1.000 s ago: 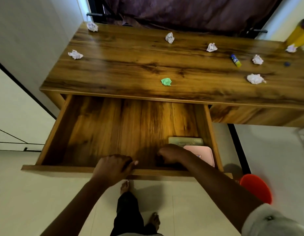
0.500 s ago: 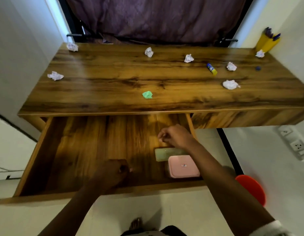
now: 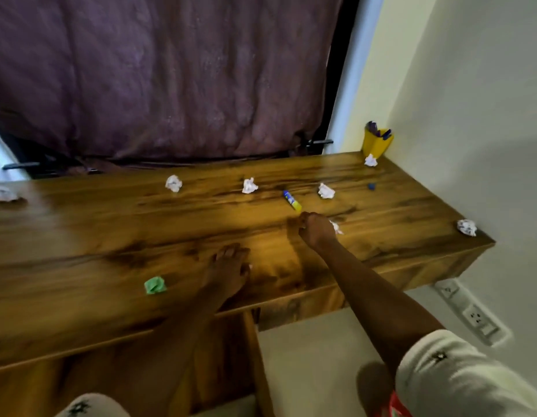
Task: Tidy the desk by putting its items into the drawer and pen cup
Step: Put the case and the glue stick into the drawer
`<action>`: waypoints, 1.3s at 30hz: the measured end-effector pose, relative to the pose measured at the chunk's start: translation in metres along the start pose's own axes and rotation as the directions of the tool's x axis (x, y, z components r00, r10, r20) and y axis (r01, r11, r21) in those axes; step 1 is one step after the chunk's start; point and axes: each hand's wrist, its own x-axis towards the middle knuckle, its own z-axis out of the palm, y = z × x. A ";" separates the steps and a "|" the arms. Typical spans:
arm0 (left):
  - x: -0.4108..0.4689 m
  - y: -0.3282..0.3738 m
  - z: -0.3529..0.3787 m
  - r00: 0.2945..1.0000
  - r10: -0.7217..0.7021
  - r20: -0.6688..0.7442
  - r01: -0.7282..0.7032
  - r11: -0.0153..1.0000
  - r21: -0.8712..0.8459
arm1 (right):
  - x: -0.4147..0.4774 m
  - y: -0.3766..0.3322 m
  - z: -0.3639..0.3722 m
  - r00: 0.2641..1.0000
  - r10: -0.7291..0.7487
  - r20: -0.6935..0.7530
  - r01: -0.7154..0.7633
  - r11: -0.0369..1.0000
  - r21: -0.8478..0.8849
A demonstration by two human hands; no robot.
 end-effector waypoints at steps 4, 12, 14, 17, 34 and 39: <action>0.035 0.016 0.017 0.994 -0.101 -0.051 0.102 0.994 0.026 | 0.065 0.015 0.003 1.000 0.019 0.019 -0.018 0.998 -0.058; 0.043 0.011 0.033 0.981 -0.086 -0.173 0.093 0.995 0.030 | 0.118 0.017 0.018 0.997 0.083 0.002 -0.083 0.996 -0.020; 0.043 0.012 0.031 0.984 -0.085 -0.157 0.088 0.996 0.007 | 0.112 0.016 0.015 0.995 0.096 -0.012 -0.095 0.994 0.048; 0.039 0.009 0.023 0.988 -0.079 -0.136 0.064 0.992 -0.109 | 0.080 0.011 0.005 0.998 0.041 -0.044 -0.030 0.974 0.225; -0.318 -0.129 0.036 0.921 -0.388 -0.034 0.366 0.892 -0.263 | -0.199 -0.150 0.073 0.649 -0.588 0.483 -0.050 0.601 0.798; -0.386 -0.128 0.049 0.962 -0.273 0.013 0.272 0.950 -0.157 | -0.243 -0.188 0.108 0.446 -0.656 0.609 0.336 0.753 0.565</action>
